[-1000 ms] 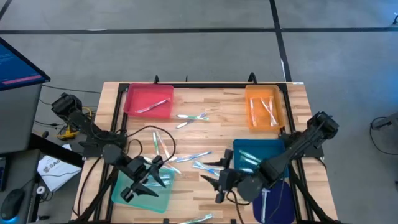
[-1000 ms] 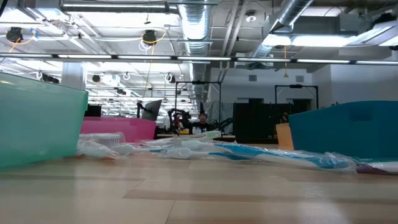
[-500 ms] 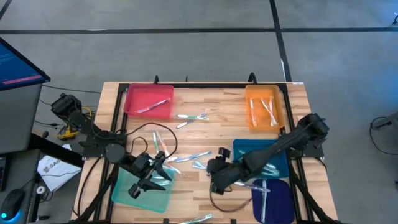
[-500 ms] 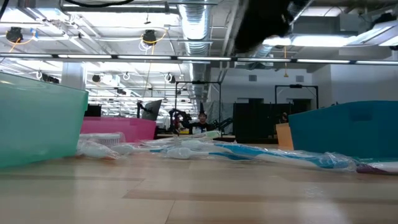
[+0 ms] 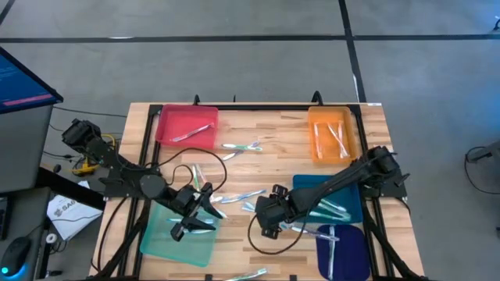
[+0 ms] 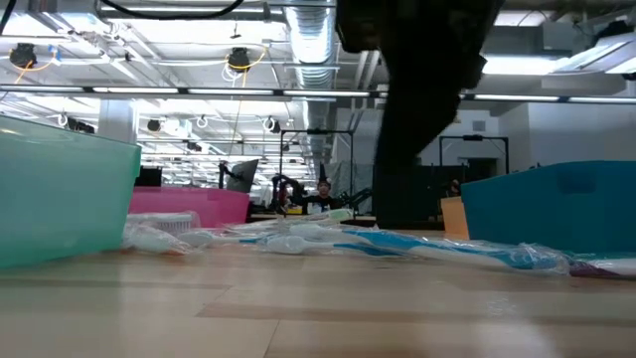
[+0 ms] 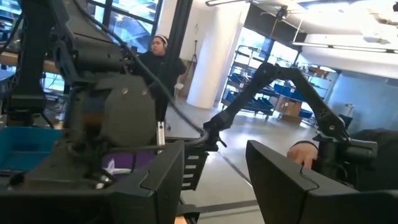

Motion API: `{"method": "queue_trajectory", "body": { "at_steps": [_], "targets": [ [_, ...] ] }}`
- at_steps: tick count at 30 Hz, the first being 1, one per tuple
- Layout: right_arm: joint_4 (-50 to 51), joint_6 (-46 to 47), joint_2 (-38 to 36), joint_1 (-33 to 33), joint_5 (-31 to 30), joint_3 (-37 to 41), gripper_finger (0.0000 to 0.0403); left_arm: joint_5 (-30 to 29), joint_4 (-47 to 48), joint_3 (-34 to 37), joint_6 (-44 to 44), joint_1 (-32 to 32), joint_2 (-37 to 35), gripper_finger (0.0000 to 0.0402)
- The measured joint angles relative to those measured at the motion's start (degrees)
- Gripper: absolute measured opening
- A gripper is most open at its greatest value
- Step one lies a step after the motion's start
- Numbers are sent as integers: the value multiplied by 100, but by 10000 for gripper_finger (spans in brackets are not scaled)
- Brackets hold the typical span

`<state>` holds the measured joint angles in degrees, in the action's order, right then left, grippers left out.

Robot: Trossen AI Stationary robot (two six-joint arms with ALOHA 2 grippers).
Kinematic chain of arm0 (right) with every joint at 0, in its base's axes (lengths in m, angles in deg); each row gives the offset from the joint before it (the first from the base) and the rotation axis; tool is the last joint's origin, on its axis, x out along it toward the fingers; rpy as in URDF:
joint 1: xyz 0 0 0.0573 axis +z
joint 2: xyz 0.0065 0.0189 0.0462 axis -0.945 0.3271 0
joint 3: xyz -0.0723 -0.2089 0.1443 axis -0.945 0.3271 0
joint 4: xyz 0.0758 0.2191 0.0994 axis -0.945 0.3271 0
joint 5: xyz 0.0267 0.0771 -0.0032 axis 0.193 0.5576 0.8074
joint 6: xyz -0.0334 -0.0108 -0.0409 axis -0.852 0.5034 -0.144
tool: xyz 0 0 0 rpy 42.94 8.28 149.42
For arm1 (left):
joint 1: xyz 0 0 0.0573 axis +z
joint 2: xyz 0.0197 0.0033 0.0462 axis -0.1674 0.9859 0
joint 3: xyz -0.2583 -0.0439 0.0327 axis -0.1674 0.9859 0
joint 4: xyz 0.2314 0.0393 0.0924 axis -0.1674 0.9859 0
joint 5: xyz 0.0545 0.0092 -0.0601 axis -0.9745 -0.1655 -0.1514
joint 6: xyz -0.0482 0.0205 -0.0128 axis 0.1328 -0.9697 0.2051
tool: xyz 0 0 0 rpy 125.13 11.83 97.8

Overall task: Pick & Place Toothbrushes
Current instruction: Put the blue toothbrush into the green bin

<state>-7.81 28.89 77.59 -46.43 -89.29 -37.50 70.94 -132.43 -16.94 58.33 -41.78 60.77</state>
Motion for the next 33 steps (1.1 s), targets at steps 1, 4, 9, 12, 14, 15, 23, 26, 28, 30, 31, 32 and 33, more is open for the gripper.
{"method": "queue_trajectory", "body": {
  "at_steps": [1,4,9,12,14,15,23,26,28,30,31,32,33],
  "targets": [
    [-50,10,49,5,7,-18,214,0,11,0,8,-1,0,167],
    [147,32,170,22,29,5,217,0,18,0,12,-2,0,167],
    [132,105,222,-2,155,-2,219,-2,20,0,121,-2,0,167],
    [137,105,222,3,151,0,219,-3,16,0,121,-2,0,167],
    [119,105,222,10,151,0,219,-3,16,0,121,-2,0,167],
    [111,107,227,13,153,-1,219,-3,12,0,121,-2,0,167],
    [-13,106,612,-26,459,-1,219,-5,-16,2,112,-2,0,167],
    [-3,179,698,-77,504,2,219,-3,-23,2,108,4,0,167],
    [99,242,687,-106,495,2,218,2,-38,2,103,22,0,167],
    [74,254,687,-144,483,15,217,22,-38,2,99,31,0,167],
    [52,256,687,-153,477,38,216,37,-40,2,99,31,0,167],
    [21,256,687,-153,477,64,215,49,-38,2,99,33,0,167],
    [12,256,687,-151,477,81,214,50,-37,2,99,35,0,167]
  ]
}}
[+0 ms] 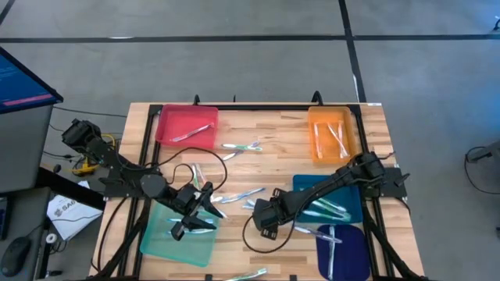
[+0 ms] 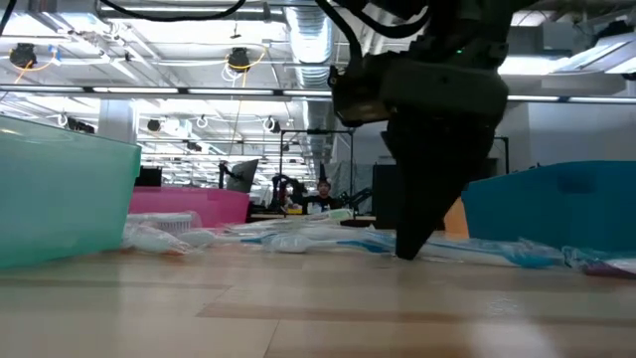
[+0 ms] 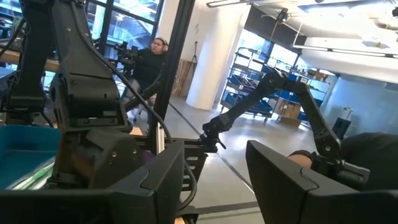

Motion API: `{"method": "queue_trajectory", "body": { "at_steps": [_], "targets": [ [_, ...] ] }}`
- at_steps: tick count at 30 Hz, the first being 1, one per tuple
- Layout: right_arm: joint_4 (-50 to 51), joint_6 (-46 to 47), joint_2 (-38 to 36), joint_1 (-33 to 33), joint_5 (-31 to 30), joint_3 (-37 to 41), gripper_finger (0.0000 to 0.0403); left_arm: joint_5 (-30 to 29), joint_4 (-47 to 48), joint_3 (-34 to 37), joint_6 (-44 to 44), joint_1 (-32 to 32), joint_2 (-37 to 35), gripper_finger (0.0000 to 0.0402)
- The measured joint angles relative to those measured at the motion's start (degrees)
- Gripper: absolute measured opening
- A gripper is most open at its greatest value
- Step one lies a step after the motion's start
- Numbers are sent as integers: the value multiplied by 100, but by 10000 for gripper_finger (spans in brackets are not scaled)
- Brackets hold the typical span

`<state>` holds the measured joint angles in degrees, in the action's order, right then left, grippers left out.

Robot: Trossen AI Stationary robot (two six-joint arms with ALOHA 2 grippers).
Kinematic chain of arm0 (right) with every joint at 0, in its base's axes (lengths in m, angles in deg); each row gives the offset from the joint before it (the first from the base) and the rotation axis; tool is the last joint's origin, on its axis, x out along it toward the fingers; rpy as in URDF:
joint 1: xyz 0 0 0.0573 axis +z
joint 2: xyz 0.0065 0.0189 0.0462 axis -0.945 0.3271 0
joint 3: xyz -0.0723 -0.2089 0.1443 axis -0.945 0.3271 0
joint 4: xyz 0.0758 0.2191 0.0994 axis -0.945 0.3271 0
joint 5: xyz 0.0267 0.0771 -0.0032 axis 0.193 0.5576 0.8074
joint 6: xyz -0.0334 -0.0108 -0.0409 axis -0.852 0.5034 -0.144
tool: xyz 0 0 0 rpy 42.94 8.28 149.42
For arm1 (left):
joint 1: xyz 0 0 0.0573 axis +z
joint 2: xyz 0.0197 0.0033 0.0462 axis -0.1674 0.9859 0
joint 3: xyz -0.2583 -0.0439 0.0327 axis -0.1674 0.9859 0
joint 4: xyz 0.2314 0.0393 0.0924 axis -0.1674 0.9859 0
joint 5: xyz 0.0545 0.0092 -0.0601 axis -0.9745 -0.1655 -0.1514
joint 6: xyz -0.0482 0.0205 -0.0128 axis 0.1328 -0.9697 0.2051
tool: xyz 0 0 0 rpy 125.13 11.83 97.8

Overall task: Pick & Place Toothbrushes
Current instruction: Put the blue toothbrush into the green bin

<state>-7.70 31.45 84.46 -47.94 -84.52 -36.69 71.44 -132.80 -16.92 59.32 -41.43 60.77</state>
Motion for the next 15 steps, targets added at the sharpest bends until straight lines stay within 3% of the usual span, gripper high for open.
{"method": "queue_trajectory", "body": {
  "at_steps": [8,15],
  "targets": [
    [-185,-28,-27,-61,20,198,184,2,0,0,0,0,0,167],
    [-182,-47,-50,-171,87,359,102,2,0,0,0,0,0,167]
  ]
}}
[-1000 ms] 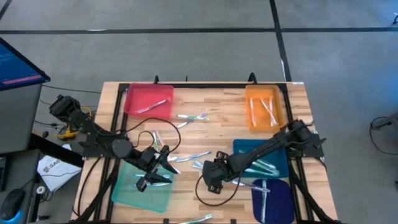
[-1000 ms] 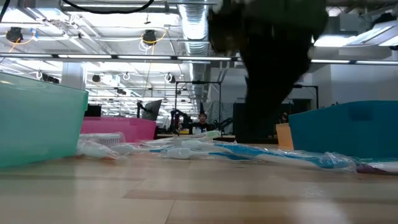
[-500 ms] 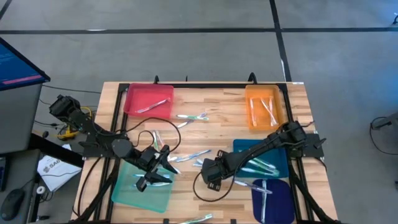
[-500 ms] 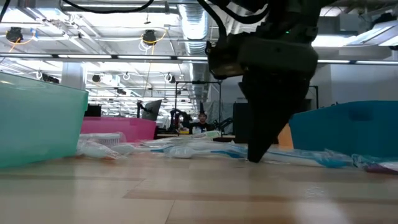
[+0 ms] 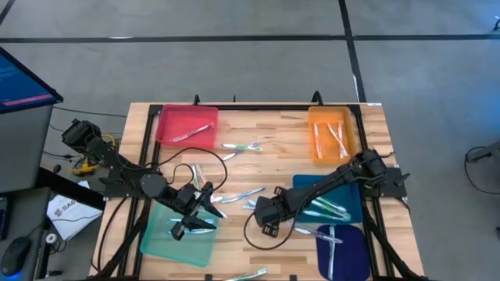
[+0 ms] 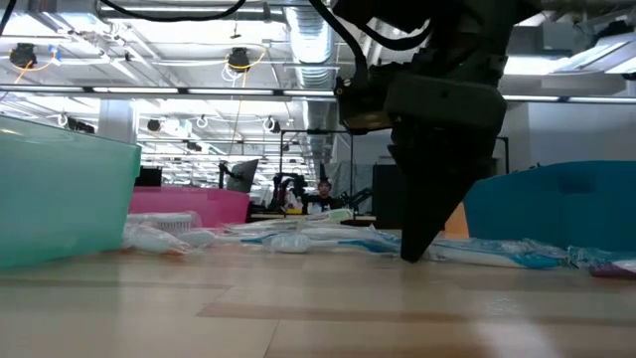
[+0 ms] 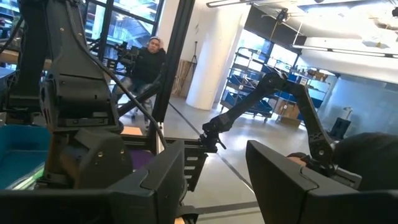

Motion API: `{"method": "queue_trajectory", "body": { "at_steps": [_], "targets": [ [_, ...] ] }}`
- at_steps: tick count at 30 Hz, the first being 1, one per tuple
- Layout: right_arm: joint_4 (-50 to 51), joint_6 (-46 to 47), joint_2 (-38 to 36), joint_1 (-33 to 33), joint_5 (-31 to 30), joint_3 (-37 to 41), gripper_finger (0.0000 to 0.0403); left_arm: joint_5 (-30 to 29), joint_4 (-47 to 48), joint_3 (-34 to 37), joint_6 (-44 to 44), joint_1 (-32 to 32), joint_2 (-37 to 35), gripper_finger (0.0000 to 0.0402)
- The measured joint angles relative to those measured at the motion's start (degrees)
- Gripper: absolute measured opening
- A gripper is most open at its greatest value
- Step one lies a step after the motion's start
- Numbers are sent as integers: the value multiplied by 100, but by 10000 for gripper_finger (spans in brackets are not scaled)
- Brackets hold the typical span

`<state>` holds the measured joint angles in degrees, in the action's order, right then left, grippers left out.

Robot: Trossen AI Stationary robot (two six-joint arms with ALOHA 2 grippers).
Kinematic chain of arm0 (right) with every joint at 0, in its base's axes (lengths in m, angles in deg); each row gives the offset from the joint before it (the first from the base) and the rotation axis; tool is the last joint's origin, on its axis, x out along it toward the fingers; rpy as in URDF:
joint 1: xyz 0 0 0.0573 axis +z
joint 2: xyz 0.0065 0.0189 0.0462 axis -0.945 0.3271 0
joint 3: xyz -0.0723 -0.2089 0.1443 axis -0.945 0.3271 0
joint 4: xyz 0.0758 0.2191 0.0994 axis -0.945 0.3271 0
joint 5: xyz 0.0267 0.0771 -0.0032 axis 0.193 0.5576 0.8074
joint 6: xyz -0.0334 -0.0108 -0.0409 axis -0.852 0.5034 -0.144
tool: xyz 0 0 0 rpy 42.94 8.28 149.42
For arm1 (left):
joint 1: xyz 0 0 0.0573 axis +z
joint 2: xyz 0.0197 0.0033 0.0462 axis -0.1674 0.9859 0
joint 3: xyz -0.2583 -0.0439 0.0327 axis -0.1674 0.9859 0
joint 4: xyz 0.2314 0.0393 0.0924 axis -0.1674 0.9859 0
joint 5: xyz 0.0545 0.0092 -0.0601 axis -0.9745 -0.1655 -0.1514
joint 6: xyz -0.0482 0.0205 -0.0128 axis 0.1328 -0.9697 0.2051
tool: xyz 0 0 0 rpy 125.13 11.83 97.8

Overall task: Pick & Place Toothbrushes
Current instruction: Put the blue toothbrush into the green bin

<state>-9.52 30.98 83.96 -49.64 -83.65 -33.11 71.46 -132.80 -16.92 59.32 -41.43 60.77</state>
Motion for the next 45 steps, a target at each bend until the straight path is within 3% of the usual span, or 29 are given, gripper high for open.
{"method": "queue_trajectory", "body": {
  "at_steps": [6,18,26,36,41,45],
  "targets": [
    [69,156,11,-151,137,38,16,0,0,0,0,0,0,167],
    [-219,139,-340,-48,-17,92,10,2,2,0,0,0,0,167],
    [-497,-79,-1060,344,-1125,76,5,2,2,0,0,0,0,167],
    [-1414,-716,-1781,959,-3119,76,4,-1,2,1,-2,0,0,167],
    [-2751,-1563,-2069,1293,-3594,326,4,-45,42,2,-2,0,0,167],
    [-4451,-2649,-2168,1505,-3519,653,4,-564,202,4,-3,9,1,167]
  ]
}}
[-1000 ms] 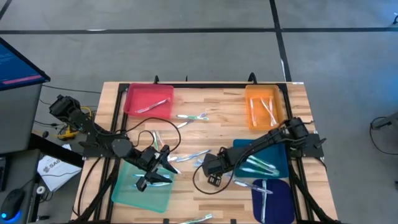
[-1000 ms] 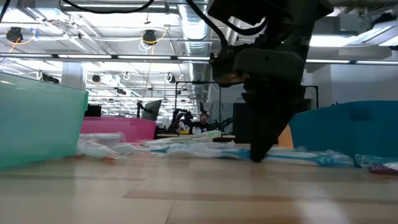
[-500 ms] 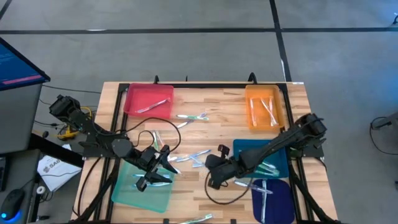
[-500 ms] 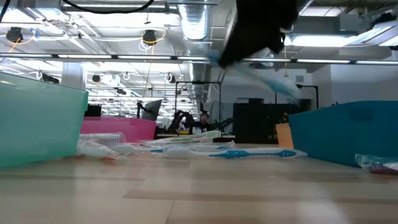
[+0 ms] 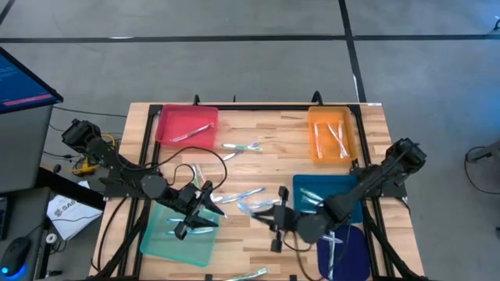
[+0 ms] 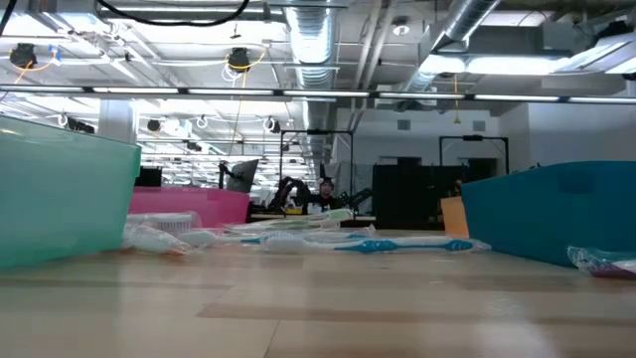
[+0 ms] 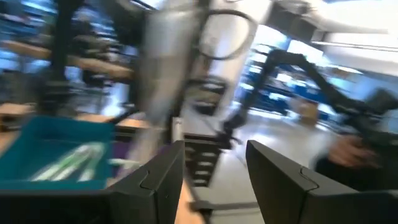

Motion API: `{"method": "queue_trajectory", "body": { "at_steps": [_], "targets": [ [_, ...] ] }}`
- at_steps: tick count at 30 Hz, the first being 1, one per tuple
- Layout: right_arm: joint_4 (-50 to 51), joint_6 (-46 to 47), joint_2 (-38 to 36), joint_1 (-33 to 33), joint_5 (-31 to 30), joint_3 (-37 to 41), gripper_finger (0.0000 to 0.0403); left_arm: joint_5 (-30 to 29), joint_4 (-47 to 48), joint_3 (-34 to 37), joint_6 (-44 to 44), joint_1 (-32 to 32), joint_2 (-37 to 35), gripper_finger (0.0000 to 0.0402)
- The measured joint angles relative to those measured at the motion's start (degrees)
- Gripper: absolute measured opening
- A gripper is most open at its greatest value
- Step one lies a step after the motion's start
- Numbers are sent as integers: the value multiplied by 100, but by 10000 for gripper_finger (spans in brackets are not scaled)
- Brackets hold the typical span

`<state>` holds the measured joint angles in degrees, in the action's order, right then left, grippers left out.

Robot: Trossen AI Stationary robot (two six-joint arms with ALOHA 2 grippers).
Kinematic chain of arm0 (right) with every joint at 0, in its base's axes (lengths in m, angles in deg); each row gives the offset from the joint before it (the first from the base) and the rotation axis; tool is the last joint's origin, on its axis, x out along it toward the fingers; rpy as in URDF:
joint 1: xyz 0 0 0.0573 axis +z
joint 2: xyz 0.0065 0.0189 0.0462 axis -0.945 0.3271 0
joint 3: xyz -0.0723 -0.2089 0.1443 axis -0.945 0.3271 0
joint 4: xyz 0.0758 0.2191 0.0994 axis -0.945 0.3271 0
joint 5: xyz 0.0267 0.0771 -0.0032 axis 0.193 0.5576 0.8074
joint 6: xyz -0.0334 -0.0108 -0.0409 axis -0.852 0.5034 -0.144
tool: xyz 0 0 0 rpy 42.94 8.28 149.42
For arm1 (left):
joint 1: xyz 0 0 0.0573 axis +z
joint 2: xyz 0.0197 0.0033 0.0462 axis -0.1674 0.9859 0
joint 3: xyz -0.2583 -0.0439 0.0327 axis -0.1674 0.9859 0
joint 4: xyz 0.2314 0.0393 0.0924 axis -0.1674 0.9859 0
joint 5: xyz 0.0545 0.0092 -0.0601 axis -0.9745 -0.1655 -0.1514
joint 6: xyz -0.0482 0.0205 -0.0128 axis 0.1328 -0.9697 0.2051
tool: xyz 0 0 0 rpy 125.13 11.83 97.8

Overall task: Pick & Place Toothbrushes
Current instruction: Put the blue toothbrush into the green bin

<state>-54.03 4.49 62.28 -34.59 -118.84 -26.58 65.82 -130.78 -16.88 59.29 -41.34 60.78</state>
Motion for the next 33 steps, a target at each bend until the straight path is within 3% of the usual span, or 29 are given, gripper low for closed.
{"method": "queue_trajectory", "body": {
  "at_steps": [5,10,17,27,33],
  "targets": [
    [-1686,-489,19,32,193,370,4,-1050,54,0,-53,35,95,167],
    [-2055,-327,196,-185,-216,514,4,-1483,-121,2,-147,27,338,167],
    [-2473,-261,640,-540,230,580,5,-1528,-1132,0,-1037,8,924,167],
    [-3063,-873,686,-361,270,573,4,-1436,-1286,0,-1083,72,1144,167],
    [-2868,-610,686,-423,350,571,4,-1298,-1446,0,-1165,72,1140,167]
  ]
}}
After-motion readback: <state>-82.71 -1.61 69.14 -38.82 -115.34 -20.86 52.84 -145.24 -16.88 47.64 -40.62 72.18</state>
